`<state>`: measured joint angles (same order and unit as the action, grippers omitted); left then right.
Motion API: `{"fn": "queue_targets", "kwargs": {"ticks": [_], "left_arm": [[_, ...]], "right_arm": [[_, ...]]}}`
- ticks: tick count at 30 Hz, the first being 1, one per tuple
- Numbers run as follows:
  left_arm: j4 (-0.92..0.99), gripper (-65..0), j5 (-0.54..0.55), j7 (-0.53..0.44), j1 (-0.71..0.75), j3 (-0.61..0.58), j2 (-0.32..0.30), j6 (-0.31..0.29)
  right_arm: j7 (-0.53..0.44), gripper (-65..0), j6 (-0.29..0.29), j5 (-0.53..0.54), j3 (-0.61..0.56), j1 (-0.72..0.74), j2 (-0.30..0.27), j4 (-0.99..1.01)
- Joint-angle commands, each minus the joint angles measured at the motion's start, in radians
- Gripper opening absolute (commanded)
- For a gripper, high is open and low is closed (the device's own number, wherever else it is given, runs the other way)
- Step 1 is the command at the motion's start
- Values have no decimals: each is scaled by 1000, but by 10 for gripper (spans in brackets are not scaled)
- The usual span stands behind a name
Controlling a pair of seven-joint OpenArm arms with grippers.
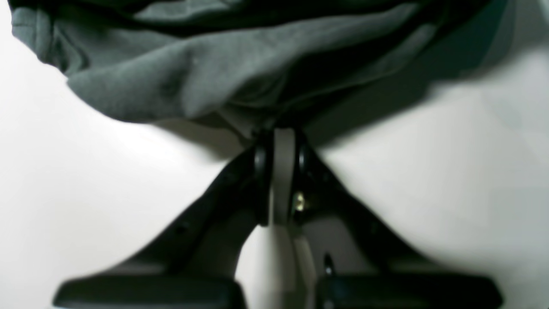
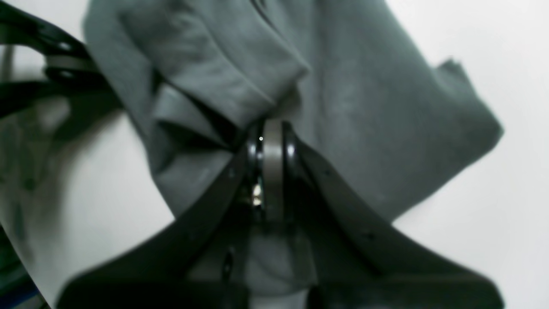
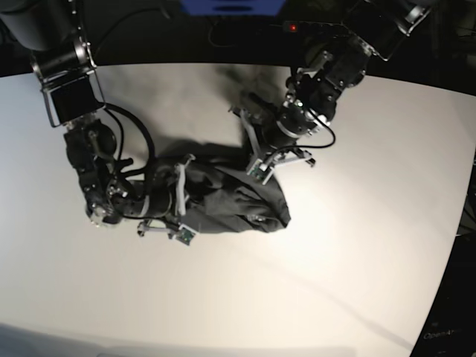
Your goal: Fold the T-shirt properly
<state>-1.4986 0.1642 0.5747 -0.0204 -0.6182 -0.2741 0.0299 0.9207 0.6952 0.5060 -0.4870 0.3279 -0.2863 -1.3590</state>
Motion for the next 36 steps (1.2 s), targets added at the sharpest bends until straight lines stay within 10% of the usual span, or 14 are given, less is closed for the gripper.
{"fn": "queue_targets", "kwargs": {"ticks": [1,15,36], "left_arm": [[-3,-632,-2,21,-8,1,-3,5],[-3,-632,-4,21,-8,-2,-9,3],[-310,-632,-18,28,116,1,-89,3]], "right_arm": [[-4,-649,3,13,1,24,14,-18],[73,-649,3,13,-135,-26,112,-129],[91,-649,3,15,-163,-49,78,-210]]}}
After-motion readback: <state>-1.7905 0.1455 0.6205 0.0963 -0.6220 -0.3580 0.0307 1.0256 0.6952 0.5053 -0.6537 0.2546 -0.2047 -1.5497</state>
